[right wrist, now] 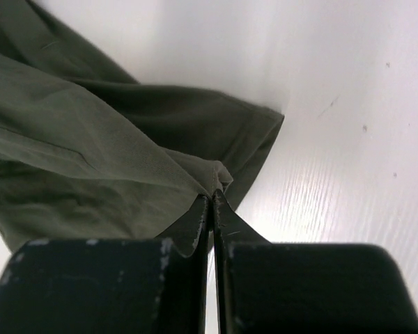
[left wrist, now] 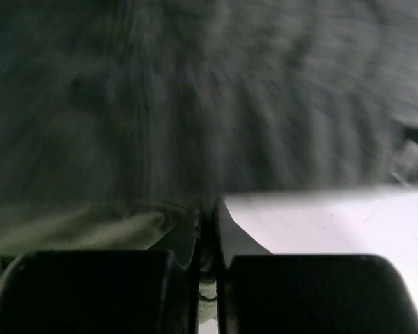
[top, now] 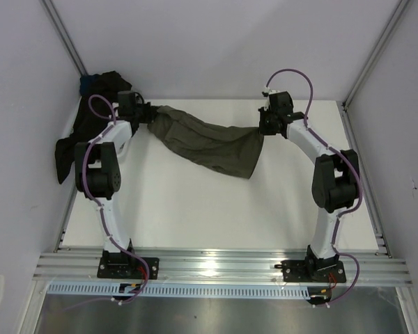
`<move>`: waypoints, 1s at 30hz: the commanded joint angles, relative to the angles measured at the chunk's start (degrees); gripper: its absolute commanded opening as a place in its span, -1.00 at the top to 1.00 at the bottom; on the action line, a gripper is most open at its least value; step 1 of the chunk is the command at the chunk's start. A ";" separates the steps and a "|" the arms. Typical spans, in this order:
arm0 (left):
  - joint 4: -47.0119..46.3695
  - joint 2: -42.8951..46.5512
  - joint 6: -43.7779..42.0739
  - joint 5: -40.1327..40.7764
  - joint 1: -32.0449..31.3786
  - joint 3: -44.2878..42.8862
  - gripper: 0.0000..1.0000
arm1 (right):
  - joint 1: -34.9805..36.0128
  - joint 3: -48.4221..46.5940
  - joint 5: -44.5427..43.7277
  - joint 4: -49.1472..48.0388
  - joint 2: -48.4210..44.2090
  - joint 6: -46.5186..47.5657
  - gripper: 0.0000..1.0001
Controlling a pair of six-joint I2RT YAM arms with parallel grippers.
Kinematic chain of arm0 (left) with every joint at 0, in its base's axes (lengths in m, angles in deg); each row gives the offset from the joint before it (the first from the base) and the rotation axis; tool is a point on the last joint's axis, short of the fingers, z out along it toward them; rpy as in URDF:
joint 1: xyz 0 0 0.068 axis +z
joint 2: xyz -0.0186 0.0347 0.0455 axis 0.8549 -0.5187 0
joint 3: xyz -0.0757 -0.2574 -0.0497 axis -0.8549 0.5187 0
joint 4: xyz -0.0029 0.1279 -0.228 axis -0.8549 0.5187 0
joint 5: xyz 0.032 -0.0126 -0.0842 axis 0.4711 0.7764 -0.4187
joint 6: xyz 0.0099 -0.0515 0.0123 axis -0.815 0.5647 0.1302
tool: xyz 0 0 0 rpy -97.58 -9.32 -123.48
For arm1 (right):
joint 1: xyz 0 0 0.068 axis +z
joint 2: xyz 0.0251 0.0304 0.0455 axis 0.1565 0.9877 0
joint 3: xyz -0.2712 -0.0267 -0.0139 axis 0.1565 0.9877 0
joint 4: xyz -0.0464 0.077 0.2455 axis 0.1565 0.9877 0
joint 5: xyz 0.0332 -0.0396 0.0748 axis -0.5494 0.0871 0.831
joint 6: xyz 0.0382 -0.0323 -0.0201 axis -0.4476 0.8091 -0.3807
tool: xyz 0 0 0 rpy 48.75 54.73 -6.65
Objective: Fold and stack the shorts
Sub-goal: Fold the shorts
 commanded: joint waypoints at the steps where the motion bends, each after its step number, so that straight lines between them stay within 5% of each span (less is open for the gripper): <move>1: -8.46 -3.08 3.27 1.02 -0.55 -3.95 1.00 | -0.98 -4.99 1.08 -3.86 4.43 -1.43 1.00; 9: -13.83 -6.78 4.06 5.24 -2.49 -4.03 0.92 | -2.74 -12.29 -2.34 -2.46 12.61 -2.92 0.97; 11: -13.57 -7.22 3.36 5.59 -2.49 -4.21 0.50 | -3.44 -12.56 -1.30 -2.63 13.49 -3.54 0.76; 12: -14.00 -7.40 3.27 5.86 -2.57 -3.87 0.16 | -3.96 -12.82 -0.68 -2.55 13.93 -4.32 0.45; 14: -13.83 -6.87 3.35 6.03 -2.49 -3.51 -0.16 | -4.41 -12.91 -0.42 -2.54 13.67 -4.77 0.41; 15: -13.74 -6.61 3.27 6.47 -2.57 -2.73 -0.49 | -4.41 -12.74 -0.67 -2.28 13.50 -4.77 0.30; 19: -9.71 -3.89 0.72 7.62 -2.58 -3.25 -0.96 | -4.76 -11.59 -1.64 -2.02 10.26 -4.77 0.02; 24: -4.70 0.85 -5.59 10.43 -2.58 -4.21 -0.98 | -5.46 -8.87 2.64 -1.23 6.56 -5.82 -0.43; 30: 5.41 2.62 -17.36 6.49 -2.93 -8.70 -0.98 | -9.94 3.77 20.29 -11.93 3.65 -16.27 -0.49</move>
